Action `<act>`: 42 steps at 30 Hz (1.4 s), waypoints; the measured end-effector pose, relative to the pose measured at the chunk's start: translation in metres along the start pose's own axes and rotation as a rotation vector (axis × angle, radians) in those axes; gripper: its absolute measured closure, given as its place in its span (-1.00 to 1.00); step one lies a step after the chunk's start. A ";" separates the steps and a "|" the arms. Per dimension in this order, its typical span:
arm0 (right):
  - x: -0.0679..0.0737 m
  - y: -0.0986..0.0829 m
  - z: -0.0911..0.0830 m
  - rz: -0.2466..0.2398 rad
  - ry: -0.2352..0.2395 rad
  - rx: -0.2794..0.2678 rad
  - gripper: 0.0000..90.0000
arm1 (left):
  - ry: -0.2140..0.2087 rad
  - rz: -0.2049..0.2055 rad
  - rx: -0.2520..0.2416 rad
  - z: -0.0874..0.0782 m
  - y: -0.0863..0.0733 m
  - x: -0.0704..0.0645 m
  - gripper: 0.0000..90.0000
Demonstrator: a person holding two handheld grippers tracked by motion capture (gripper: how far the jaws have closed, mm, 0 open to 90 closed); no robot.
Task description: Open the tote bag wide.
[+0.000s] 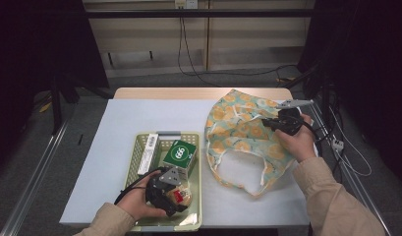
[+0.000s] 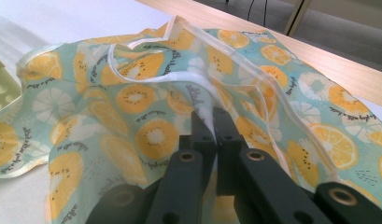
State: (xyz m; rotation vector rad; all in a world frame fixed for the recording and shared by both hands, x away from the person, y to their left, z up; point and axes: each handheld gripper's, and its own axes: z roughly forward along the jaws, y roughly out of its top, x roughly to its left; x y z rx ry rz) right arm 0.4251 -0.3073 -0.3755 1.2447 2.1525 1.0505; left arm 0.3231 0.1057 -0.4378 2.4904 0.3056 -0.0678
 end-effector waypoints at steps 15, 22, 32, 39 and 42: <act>0.001 0.001 -0.001 0.000 -0.001 -0.001 1.00 | 0.027 0.030 0.006 0.002 -0.001 -0.001 -0.64; 0.000 0.000 -0.001 0.002 -0.002 0.000 1.00 | 0.051 0.022 0.012 0.001 0.000 -0.003 -0.55; 0.001 0.001 -0.004 0.003 -0.002 -0.005 1.00 | 0.038 -0.040 -0.006 -0.005 0.003 -0.003 -0.54; 0.002 0.002 -0.004 0.008 0.004 -0.007 1.00 | 0.046 -0.086 -0.056 -0.024 0.012 -0.001 -0.54; 0.003 0.002 -0.004 0.007 0.007 -0.010 1.00 | 0.043 -0.090 -0.074 -0.033 0.016 -0.002 -0.54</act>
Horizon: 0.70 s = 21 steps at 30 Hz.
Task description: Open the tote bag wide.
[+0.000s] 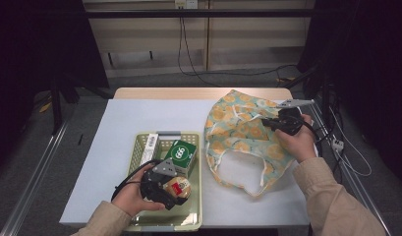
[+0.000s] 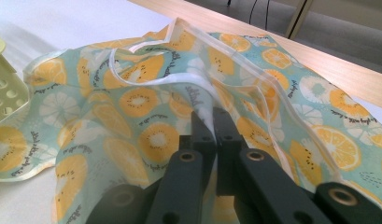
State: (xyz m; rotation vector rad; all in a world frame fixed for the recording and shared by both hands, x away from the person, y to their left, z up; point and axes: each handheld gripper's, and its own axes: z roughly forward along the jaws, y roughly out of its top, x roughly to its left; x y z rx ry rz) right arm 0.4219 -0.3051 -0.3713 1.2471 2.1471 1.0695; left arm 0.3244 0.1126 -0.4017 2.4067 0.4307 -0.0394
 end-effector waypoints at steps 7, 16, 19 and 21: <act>0.000 0.000 -0.001 0.000 -0.003 -0.002 1.00 | 0.009 -0.028 -0.062 -0.021 0.012 0.001 -0.54; 0.002 -0.001 0.002 0.002 0.002 0.005 1.00 | 0.031 -0.011 -0.104 -0.041 0.041 0.003 -0.54; 0.002 -0.001 0.002 0.001 0.002 0.003 1.00 | 0.031 -0.003 -0.114 -0.044 0.052 0.003 -0.54; 0.003 -0.001 0.003 0.002 0.002 0.003 1.00 | 0.027 -0.004 -0.122 -0.046 0.059 0.004 -0.54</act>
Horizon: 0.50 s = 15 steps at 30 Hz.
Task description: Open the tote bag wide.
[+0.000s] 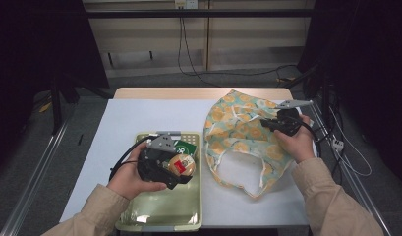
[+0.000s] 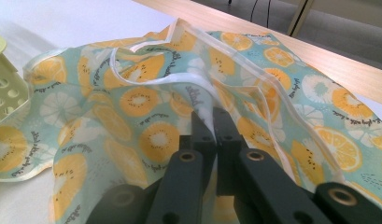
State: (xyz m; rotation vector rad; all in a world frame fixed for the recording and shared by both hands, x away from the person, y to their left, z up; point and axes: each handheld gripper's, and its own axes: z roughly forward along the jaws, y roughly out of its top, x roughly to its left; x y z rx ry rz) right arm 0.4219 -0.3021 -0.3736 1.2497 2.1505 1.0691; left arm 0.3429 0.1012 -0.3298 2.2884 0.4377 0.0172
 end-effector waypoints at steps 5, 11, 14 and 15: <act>0.000 0.000 0.000 0.002 0.002 -0.002 1.00 | 0.010 0.000 -0.012 -0.001 0.013 0.003 -0.54; 0.000 0.000 0.000 0.006 0.005 -0.005 1.00 | 0.004 0.006 -0.005 -0.001 0.026 0.006 -0.54; 0.001 0.001 0.000 0.007 0.006 -0.004 1.00 | 0.008 0.012 0.002 -0.001 0.033 0.007 -0.54; 0.001 0.001 0.001 0.007 0.007 -0.005 1.00 | 0.014 0.009 -0.001 -0.001 0.036 0.006 -0.54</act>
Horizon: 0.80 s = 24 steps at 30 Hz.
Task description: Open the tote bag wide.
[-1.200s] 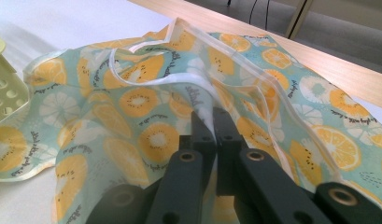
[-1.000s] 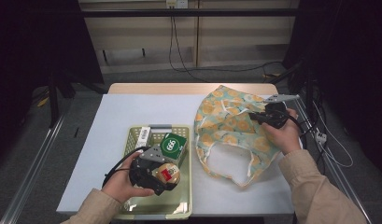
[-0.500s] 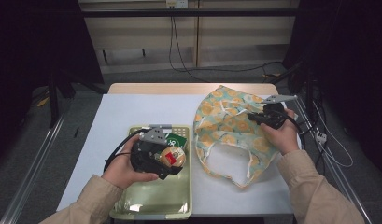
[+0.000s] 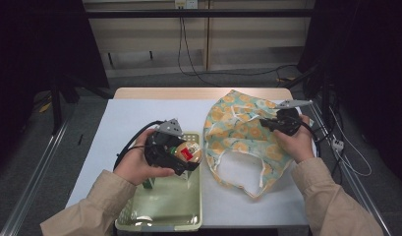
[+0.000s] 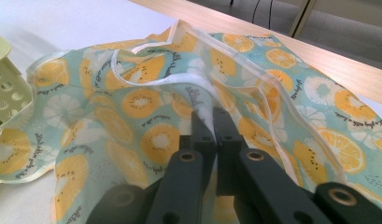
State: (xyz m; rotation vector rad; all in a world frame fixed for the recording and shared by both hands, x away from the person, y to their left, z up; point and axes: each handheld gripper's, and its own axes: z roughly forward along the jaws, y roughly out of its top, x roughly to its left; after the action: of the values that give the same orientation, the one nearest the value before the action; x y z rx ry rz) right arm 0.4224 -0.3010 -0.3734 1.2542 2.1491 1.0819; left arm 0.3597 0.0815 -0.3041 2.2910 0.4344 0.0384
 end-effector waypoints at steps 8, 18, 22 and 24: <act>0.000 0.000 0.001 -0.001 0.004 0.002 1.00 | 0.001 0.014 0.012 -0.007 0.016 0.002 -0.54; -0.002 0.000 0.001 0.002 0.004 0.001 1.00 | -0.017 0.016 -0.005 -0.015 0.034 -0.004 -0.54; -0.002 -0.001 0.001 0.003 0.003 0.002 1.00 | -0.027 0.022 -0.003 -0.014 0.038 -0.008 -0.54; -0.002 0.000 0.000 0.001 0.005 0.001 1.00 | -0.029 0.022 -0.005 -0.014 0.038 -0.012 -0.54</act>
State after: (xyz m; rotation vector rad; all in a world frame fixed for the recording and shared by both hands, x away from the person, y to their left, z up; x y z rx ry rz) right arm 0.4231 -0.3024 -0.3739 1.2549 2.1535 1.0856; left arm 0.3581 0.0633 -0.2658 2.2884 0.3938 0.0175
